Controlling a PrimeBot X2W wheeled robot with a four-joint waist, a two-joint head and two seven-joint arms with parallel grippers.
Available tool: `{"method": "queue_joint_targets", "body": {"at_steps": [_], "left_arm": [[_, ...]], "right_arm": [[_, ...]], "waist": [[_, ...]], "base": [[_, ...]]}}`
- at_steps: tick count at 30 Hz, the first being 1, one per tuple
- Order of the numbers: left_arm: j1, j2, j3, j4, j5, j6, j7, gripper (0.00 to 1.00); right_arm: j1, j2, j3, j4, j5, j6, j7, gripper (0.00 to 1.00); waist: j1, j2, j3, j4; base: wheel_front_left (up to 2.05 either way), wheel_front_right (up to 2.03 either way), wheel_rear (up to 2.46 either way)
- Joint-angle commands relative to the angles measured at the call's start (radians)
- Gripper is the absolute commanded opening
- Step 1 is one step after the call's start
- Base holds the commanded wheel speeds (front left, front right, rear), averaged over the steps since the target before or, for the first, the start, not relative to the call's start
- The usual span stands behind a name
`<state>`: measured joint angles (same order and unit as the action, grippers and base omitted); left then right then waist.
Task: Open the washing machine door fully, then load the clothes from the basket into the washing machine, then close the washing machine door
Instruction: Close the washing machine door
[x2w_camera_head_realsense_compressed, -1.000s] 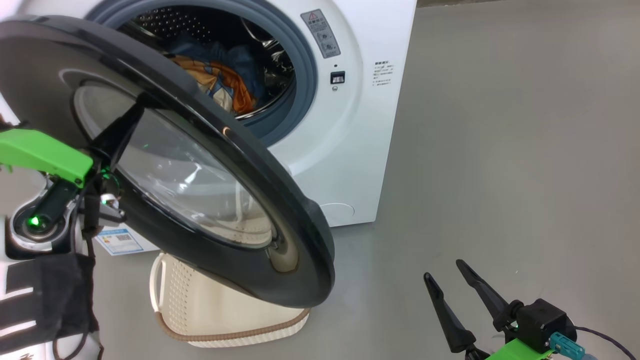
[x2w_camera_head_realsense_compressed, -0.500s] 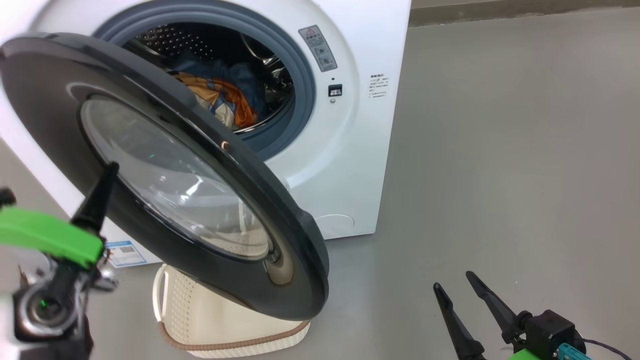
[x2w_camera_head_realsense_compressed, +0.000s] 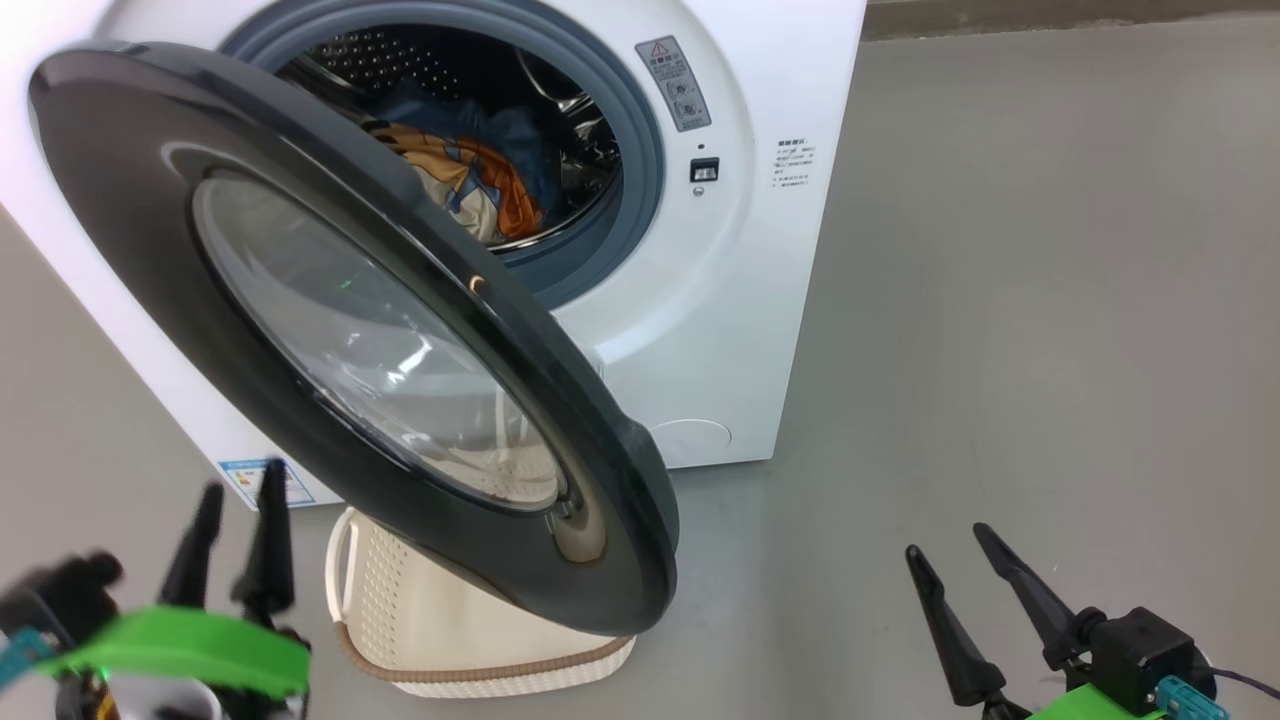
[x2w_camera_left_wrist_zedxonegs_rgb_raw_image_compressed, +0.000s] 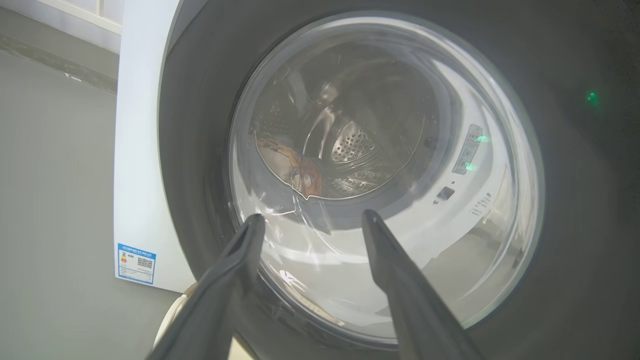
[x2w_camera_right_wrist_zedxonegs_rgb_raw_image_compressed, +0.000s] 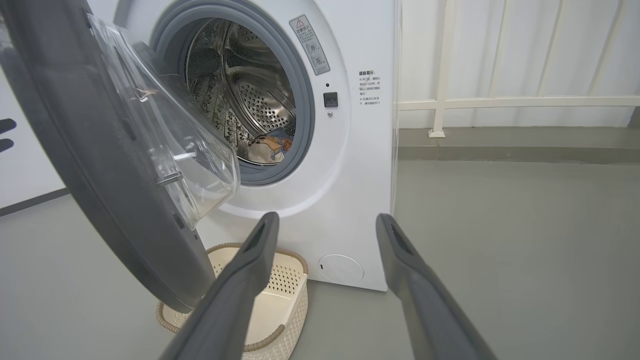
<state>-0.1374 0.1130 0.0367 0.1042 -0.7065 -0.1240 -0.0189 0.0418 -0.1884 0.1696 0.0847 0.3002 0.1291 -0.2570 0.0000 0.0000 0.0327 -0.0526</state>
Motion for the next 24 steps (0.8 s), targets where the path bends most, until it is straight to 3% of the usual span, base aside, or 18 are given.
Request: {"method": "queue_joint_targets", "body": {"at_steps": [1,10,15,24], "left_arm": [[0.002,0.025,0.015,-0.002,0.036,-0.006,-0.035,1.0],[0.093,0.001,-0.003,0.114,0.152,0.021,-0.212,1.0],[0.136,-0.009,-0.02,0.149,0.259,0.032,-0.241,1.0],[0.198,-0.05,0.052,0.068,0.362,0.017,-0.243,1.0]], "right_arm": [[-0.006,-0.014,0.01,-0.028,-0.012,0.002,-0.005,1.0],[0.015,-0.015,-0.015,-0.03,-0.017,0.002,-0.005,1.0],[0.036,-0.008,-0.037,-0.032,-0.021,0.002,-0.005,1.0],[0.059,0.004,-0.058,-0.039,-0.025,0.002,-0.005,1.0]], "waist": [[0.0,0.0,-0.001,0.0],[0.0,0.0,-0.013,0.002],[0.0,0.0,-0.023,0.01],[0.0,0.0,-0.03,0.014]], "base": [[0.0,0.0,0.0],[0.0,0.0,0.0],[0.0,0.0,0.0],[0.0,0.0,0.0]]}}
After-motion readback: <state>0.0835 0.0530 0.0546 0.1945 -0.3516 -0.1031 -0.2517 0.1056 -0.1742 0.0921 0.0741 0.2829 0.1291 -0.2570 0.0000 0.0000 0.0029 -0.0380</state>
